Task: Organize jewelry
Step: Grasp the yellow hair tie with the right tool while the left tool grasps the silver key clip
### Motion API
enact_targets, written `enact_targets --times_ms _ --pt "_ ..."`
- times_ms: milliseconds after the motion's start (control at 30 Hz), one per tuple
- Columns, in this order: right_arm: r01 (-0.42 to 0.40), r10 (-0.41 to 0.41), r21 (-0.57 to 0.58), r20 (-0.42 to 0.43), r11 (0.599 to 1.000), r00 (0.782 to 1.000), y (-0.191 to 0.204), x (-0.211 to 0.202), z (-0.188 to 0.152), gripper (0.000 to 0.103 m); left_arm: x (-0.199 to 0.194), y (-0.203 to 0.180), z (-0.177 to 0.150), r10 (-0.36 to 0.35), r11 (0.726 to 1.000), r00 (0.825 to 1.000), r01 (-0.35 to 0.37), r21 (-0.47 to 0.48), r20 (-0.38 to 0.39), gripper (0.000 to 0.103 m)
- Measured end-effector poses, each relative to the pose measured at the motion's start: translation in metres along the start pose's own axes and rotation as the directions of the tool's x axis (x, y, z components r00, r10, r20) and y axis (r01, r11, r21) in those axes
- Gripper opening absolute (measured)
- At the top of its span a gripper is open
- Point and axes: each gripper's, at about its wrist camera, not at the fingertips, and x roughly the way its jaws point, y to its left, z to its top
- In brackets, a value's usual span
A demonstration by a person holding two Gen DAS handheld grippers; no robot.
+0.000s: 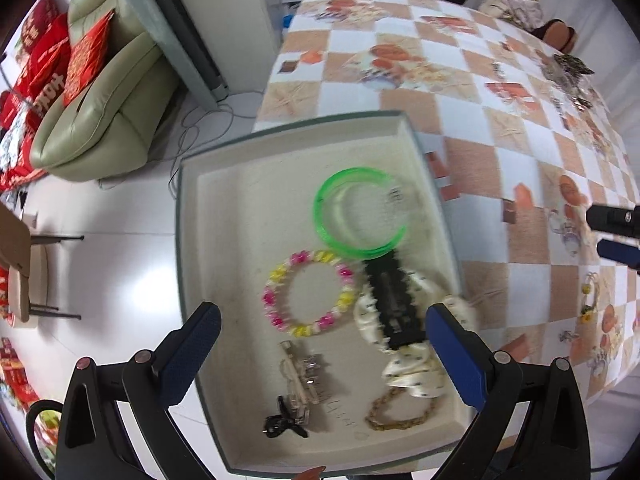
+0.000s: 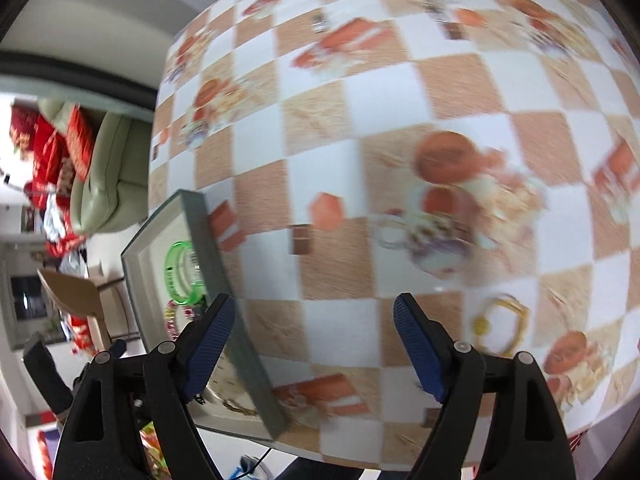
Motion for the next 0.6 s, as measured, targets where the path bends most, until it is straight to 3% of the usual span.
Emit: enact_targets --times_ms 333,600 --pt "0.057 -0.063 0.177 0.033 0.983 0.997 -0.093 -0.030 -0.024 0.084 -0.015 -0.071 0.013 -0.058 0.986 0.998 0.054 0.155 0.022 0.103" --pt "0.152 -0.152 0.184 -0.014 0.971 0.988 -0.128 -0.030 -0.039 0.084 -0.021 -0.119 0.022 -0.114 0.968 0.993 0.105 0.227 0.027 0.103"
